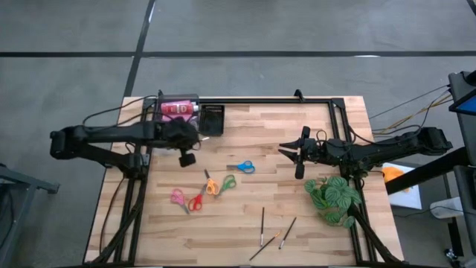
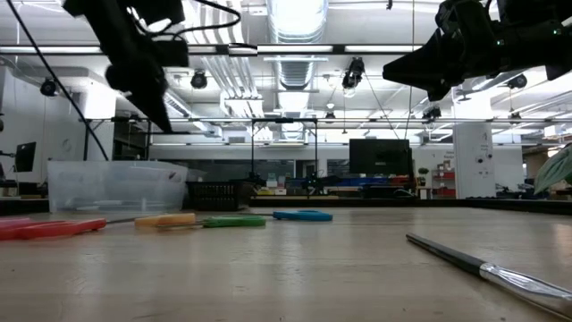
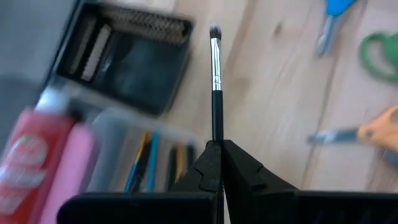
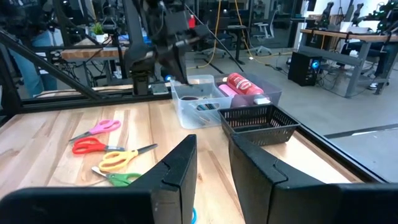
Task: Pick & Place Paint Supplies
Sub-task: Put the black paint brush into the transparent bin
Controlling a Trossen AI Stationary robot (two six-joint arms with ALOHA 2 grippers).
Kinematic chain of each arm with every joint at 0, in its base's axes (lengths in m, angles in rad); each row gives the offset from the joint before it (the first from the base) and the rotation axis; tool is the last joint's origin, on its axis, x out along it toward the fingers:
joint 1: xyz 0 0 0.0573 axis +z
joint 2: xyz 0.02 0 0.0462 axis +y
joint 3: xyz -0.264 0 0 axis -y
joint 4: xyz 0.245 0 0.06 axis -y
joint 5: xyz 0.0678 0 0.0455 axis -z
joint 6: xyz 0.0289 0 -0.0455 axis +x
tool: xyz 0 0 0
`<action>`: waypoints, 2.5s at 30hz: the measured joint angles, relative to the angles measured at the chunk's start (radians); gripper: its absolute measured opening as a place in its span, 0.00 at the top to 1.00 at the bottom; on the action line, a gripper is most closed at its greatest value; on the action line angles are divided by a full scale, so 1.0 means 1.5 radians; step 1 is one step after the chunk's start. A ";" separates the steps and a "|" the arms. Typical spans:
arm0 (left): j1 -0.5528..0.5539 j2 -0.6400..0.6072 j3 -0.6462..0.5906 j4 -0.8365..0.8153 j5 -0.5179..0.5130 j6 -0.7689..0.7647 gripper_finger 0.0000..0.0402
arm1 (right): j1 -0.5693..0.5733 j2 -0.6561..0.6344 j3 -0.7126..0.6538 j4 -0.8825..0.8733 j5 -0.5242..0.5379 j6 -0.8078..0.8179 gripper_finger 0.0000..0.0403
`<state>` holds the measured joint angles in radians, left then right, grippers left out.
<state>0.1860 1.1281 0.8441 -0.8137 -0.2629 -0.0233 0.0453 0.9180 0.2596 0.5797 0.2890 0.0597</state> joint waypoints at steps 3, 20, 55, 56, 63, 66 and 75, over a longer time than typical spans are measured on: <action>0.000 -0.011 0.025 -0.094 -0.030 -0.030 0.98 | 0.000 0.000 0.000 0.000 0.000 0.000 0.78; 0.026 -0.005 -0.029 -0.201 -0.056 -0.089 0.98 | 0.000 0.000 0.000 0.001 0.000 0.000 0.78; 0.120 0.049 -0.044 -0.081 -0.043 0.176 0.98 | 0.000 0.000 0.000 0.001 0.000 0.000 0.78; 0.128 0.049 -0.046 -0.078 -0.036 0.176 0.98 | 0.000 0.000 0.000 0.001 0.000 0.000 0.78; 0.162 0.049 -0.073 -0.072 0.002 0.186 0.98 | 0.000 0.000 0.000 0.001 0.000 0.000 0.78; 0.163 0.049 -0.087 -0.066 0.011 0.210 0.98 | 0.000 0.000 0.000 0.001 0.000 0.000 0.78; 0.164 0.049 -0.087 -0.064 0.031 0.211 0.96 | 0.000 0.000 0.000 0.001 0.000 0.000 0.78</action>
<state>0.4320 1.2022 0.7132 -0.9092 -0.2161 0.2929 0.0452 0.9176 0.2596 0.5804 0.2890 0.0601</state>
